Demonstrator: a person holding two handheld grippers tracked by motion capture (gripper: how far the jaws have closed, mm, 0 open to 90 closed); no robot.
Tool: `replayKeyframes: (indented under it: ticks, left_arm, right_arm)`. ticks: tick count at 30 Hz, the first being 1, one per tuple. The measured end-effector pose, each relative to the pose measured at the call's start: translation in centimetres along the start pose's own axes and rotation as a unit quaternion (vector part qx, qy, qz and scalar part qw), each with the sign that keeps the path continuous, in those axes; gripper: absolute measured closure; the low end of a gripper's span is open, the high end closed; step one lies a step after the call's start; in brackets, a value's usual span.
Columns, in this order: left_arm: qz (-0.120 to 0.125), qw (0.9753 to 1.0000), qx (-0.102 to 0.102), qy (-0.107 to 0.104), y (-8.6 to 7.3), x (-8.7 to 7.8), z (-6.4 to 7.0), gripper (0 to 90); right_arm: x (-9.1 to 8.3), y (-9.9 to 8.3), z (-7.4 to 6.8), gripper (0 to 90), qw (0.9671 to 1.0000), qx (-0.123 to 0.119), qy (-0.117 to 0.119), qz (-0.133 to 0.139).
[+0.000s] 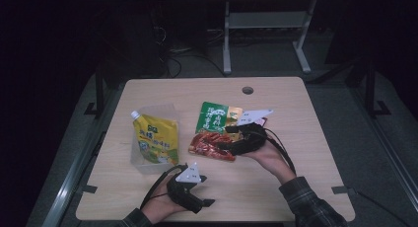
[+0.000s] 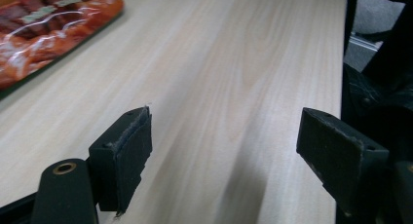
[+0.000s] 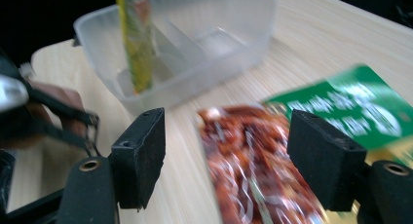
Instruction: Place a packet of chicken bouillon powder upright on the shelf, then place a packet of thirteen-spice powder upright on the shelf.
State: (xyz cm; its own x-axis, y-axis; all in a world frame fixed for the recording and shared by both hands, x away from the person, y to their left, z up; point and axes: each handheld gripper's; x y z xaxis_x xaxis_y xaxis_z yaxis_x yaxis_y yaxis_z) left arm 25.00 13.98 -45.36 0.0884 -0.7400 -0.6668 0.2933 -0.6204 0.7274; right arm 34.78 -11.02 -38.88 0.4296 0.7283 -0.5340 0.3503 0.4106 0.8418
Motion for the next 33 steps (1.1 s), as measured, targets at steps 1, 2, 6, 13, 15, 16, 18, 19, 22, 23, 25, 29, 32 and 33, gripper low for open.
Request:
replayKeyframes:
  ticks: [1, 2, 6, 13, 15, 16, 18, 19, 22, 23, 25, 29, 32, 33]
  left_arm:
    - [-0.001, 1.0000, -0.003, 0.001, 0.0, -0.1, -0.1, 20.3]
    - [-0.002, 1.0000, -0.004, 0.003, 0.0, -0.3, -0.2, 20.3]
    - [0.001, 0.9999, -0.010, 0.008, -0.1, -0.6, -0.3, 20.3]
    - [0.005, 0.9997, -0.020, 0.013, -0.2, -0.7, -0.6, 20.3]
    - [0.004, 0.9997, -0.021, 0.015, -0.3, -0.8, -0.7, 20.3]
    - [0.005, 0.9996, -0.024, 0.016, -0.3, -0.9, -0.8, 20.3]
    - [0.005, 0.9995, -0.024, 0.019, -0.3, -1.0, -0.9, 20.3]
    - [0.005, 0.9995, -0.025, 0.020, -0.3, -1.0, -0.9, 20.3]
    - [0.007, 0.9994, -0.026, 0.020, -0.4, -1.1, -0.9, 20.3]
    - [0.006, 0.9994, -0.026, 0.020, -0.4, -1.1, -0.9, 20.3]
    - [0.005, 0.9994, -0.027, 0.020, -0.4, -1.1, -0.9, 20.3]
    - [0.008, 0.9994, -0.028, 0.021, -0.5, -1.1, -0.8, 20.3]
    - [0.009, 0.9994, -0.028, 0.019, -0.4, -1.1, -0.8, 20.3]
    - [0.009, 0.9994, -0.027, 0.019, -0.4, -1.1, -0.8, 20.3]
  right_arm:
    - [-0.3, -0.4, 0.4, 29.8, 1.0000, 0.001, -0.007, -0.002]
    - [-0.6, -0.9, 0.7, 29.8, 0.9999, 0.006, -0.014, -0.005]
    - [-1.8, -2.5, 2.4, 30.3, 0.9984, 0.015, -0.050, -0.021]
    - [-2.8, -4.3, 7.1, 50.1, 0.9912, 0.058, -0.107, -0.052]
    - [-3.0, -4.5, 8.1, 58.7, 0.9895, 0.072, -0.116, -0.046]
    - [-2.9, -4.5, 8.7, 61.1, 0.9876, 0.082, -0.123, -0.053]
    - [-2.7, -4.3, 9.9, 69.9, 0.9838, 0.084, -0.145, -0.063]
    - [-2.5, -4.3, 10.5, 71.9, 0.9824, 0.091, -0.148, -0.068]
    - [-2.0, -4.1, 11.9, 79.8, 0.9780, 0.096, -0.166, -0.081]
    - [-1.7, -4.0, 12.5, 80.4, 0.9763, 0.100, -0.168, -0.092]
    - [-1.1, -3.9, 13.4, 82.0, 0.9738, 0.097, -0.176, -0.107]
    - [-0.1, -3.7, 14.8, 89.6, 0.9682, 0.103, -0.197, -0.115]
    - [0.5, -3.9, 15.8, 89.9, 0.9672, 0.106, -0.210, -0.096]
    - [0.8, -4.1, 16.0, 89.9, 0.9654, 0.106, -0.217, -0.098]
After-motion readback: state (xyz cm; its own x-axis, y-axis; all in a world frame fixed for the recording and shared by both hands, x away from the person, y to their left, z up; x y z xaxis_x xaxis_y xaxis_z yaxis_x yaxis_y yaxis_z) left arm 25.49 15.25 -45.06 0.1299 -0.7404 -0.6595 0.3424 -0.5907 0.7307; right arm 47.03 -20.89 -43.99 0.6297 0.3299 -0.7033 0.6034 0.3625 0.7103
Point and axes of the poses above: each handheld gripper's, and its own axes: x roughly forward along the jaws, y roughly out of its top, z roughly to its right, and after that the axes turned 5 degrees about -y, right-handed
